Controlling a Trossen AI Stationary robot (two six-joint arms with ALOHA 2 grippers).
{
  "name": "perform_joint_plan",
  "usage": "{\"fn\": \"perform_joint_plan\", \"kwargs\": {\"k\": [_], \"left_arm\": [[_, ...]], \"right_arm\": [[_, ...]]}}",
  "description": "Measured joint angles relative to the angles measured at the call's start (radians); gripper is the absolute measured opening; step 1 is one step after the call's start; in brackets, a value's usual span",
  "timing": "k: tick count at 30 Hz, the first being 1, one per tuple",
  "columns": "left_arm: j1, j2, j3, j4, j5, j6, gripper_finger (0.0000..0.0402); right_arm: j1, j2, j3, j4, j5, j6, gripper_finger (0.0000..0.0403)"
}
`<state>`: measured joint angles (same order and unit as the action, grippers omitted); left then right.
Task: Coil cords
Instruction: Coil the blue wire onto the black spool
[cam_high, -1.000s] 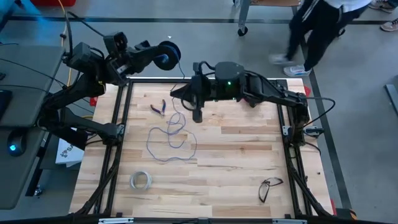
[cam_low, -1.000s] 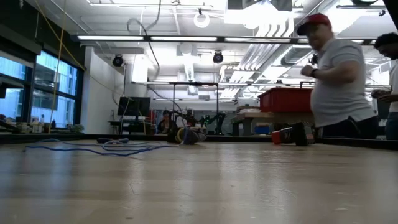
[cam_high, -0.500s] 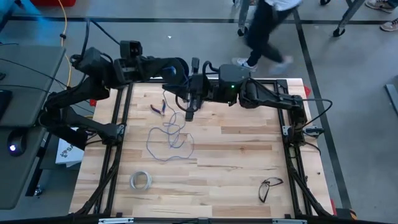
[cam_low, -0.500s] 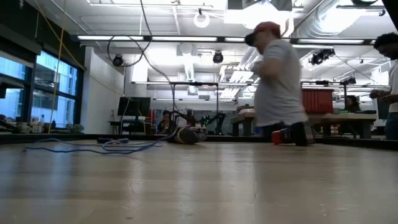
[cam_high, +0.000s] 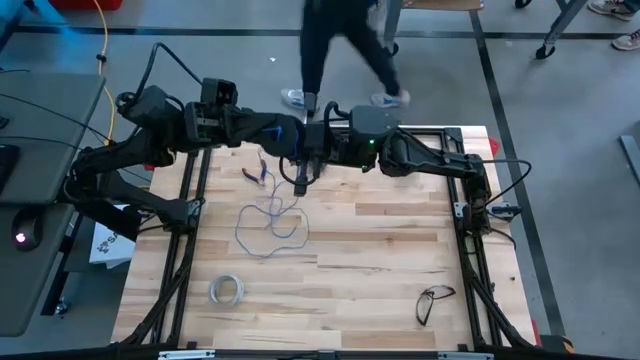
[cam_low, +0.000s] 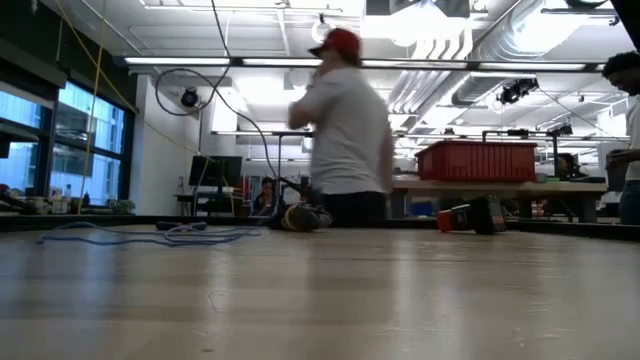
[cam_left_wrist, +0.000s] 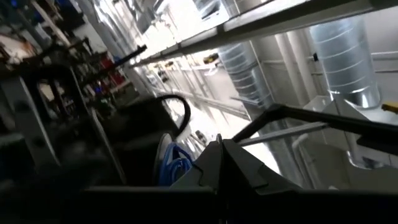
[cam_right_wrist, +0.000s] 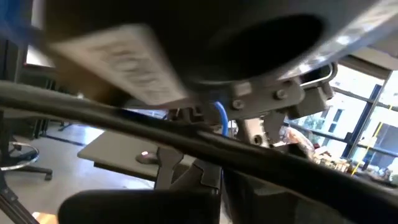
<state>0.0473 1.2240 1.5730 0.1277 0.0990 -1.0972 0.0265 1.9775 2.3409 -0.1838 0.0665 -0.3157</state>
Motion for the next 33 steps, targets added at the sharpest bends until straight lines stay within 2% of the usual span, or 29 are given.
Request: {"fn": "perform_joint_plan", "kwargs": {"k": [10, 20, 28, 33], "left_arm": [[-0.062, -0.041, 0.0, -0.127, 0.0, -0.006, 0.0001], [-0.069, -0.094, 0.0, -0.321, -0.009, 0.091, 0.0001], [-0.043, -0.129, -0.001, -0.496, -0.072, 0.272, 0.0001], [-0.007, -0.133, -0.001, -0.538, -0.129, 0.414, 0.0001]], "right_arm": [[-0.013, -0.004, 0.0, -0.015, -0.004, -0.071, 0.0], [-0.069, -0.026, 0.001, -0.117, -0.014, -0.129, 0.0], [-0.128, -0.069, 0.002, -0.217, -0.015, -0.13, 0.0], [-0.15, -0.091, 0.002, -0.284, -0.014, -0.13, 0.0]]}}
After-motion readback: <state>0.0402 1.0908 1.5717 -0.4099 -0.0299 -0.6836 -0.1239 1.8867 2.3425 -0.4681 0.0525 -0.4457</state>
